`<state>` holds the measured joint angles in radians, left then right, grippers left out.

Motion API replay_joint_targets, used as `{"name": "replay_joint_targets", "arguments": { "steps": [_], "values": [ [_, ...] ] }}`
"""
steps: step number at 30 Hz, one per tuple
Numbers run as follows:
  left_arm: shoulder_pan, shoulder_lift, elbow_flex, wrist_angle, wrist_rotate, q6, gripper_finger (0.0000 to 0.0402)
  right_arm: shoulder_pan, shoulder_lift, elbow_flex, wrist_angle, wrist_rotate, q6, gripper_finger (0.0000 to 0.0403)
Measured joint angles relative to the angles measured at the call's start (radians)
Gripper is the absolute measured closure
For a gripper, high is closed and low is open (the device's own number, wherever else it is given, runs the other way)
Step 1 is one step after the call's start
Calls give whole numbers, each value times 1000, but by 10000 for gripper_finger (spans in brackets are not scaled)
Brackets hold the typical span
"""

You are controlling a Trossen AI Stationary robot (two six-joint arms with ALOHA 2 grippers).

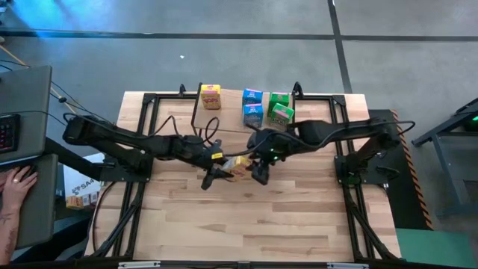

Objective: Stack cereal on shelf
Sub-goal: Put the yellow cereal box on the shelf aligned with the other yellow cereal box

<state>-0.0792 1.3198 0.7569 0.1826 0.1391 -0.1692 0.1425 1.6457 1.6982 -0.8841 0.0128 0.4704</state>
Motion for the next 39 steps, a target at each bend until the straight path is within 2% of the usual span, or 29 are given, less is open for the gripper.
{"name": "replay_joint_targets", "arguments": {
  "steps": [5, 8, 14, 18, 23, 26, 31, 36, 39],
  "values": [
    [41, -126, -2, -162, 0, 15, 256, 10, -37, 20, -136, 28, 12, 174],
    [75, -228, -9, -170, -16, 17, 263, 46, -82, -31, -164, 89, 42, 168],
    [158, -440, -104, -85, -176, 17, 263, 122, -200, -256, -109, 198, 193, 166],
    [222, -520, -172, -20, -269, 17, 262, 167, -282, -432, 56, 248, 322, 166],
    [278, -505, -261, 114, -334, -10, 263, 221, -358, -585, 306, 425, 421, 166],
    [285, -470, -314, 177, -393, -40, 262, 241, -368, -623, 381, 513, 448, 166],
    [272, -409, -377, 354, -501, -79, 262, 244, -363, -634, 401, 535, 448, 166],
    [214, -327, -385, 394, -623, -76, 262, 237, -363, -634, 400, 573, 444, 166],
    [161, -278, -384, 394, -751, -81, 262, 238, -363, -634, 400, 592, 442, 166]
  ]
}}
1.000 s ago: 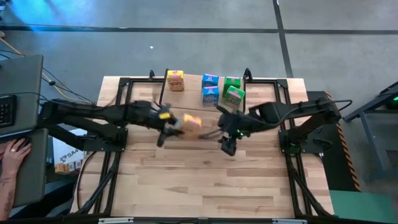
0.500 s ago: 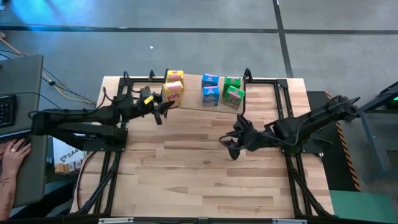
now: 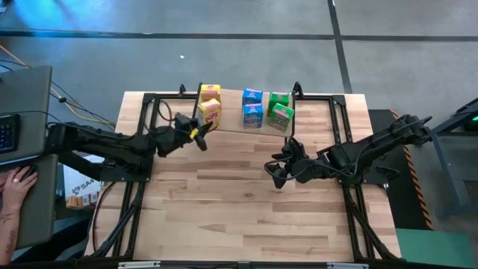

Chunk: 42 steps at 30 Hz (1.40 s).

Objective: Stack cereal on shelf
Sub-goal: Put the yellow cereal box on the shelf aligned with the other yellow cereal box

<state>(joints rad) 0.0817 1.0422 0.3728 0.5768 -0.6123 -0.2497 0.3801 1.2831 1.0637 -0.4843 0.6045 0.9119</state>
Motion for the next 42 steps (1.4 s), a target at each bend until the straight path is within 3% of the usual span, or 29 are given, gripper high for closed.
{"name": "replay_joint_targets", "arguments": {
  "steps": [4, 7, 14, 17, 32, 42],
  "values": [
    [-50, 64, 0, 54, -189, -8, 261, 0, 0, 0, 0, 10, -4, 166],
    [-61, 117, 0, 122, -243, -6, 261, 0, 0, 0, 0, 22, -12, 166],
    [-62, 221, 0, 236, -244, 1, 261, 0, 0, 0, 0, 23, -30, 166],
    [-62, 242, 2, 253, -199, 40, 261, 0, 0, 0, -1, 22, -30, 166],
    [31, 247, 2, 250, -48, 210, 259, 0, 1, 1, -5, 20, -28, 166],
    [72, 249, 1, 232, -46, 262, 204, 0, 1, 1, -5, 20, -19, 166]
  ]
}}
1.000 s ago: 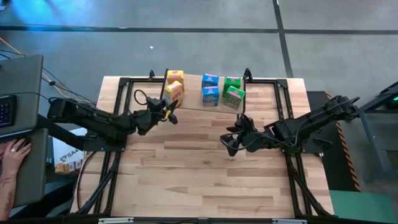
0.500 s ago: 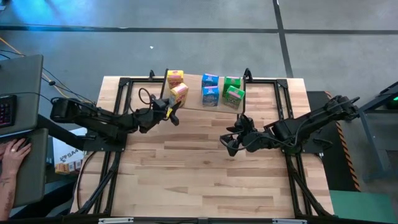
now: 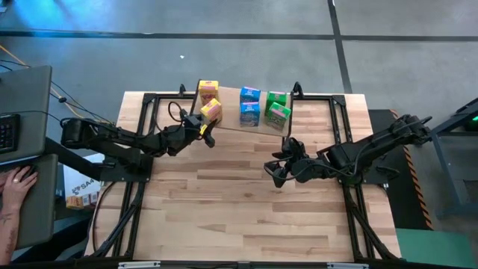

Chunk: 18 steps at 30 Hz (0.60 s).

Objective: Stack cereal on shelf
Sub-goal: Put the yellow cereal box on the shelf aligned with the other yellow cereal box

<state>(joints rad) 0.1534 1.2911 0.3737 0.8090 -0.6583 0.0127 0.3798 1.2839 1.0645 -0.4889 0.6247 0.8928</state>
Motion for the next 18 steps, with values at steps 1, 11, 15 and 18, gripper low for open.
{"name": "replay_joint_targets", "arguments": {
  "steps": [1, 11, 15, 18],
  "values": [
    [1, 0, 0, -2, 0, 0, 198, 0, 0, 0, 0, 0, 0, 166],
    [2, -22, -1, 5, -3, 0, 172, 0, 0, 0, 0, 0, 24, 166],
    [2, -38, 0, -6, -2, 5, 172, 0, 0, 0, 0, 0, 23, 166],
    [2, -47, -1, -6, -1, 38, 172, 0, 0, 0, 0, 0, 24, 166]
  ]
}}
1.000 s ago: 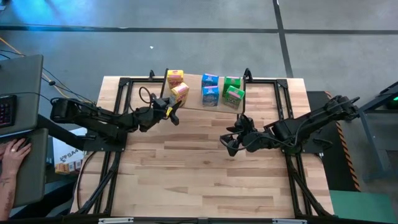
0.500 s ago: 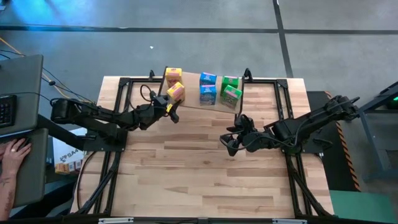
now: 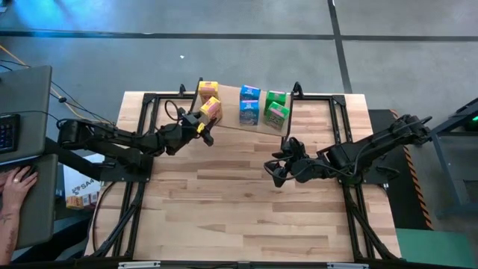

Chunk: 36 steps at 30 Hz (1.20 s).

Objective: Stack cereal on shelf
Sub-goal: Put the yellow cereal box on the shelf aligned with the other yellow cereal box

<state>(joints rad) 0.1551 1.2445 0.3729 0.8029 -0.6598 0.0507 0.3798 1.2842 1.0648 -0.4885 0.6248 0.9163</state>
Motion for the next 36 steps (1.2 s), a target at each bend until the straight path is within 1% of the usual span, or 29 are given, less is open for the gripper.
{"name": "replay_joint_targets", "arguments": {
  "steps": [8, 14, 23, 29, 36],
  "values": [
    [1, -26, 0, -3, -6, 45, 172, 0, 0, 0, 0, 0, 0, 166],
    [1, -73, 0, -6, -9, 82, 172, 0, 0, 0, 0, 0, 1, 166],
    [-3, -159, 0, -76, -10, 85, 172, 0, 0, 0, 0, 0, 0, 166],
    [-6, -195, 1, -81, -10, 87, 172, 0, 0, 0, 0, 0, 1, 166],
    [-6, -228, 1, -82, -10, 151, 172, 0, 0, 0, 0, 0, 1, 166]
  ]
}}
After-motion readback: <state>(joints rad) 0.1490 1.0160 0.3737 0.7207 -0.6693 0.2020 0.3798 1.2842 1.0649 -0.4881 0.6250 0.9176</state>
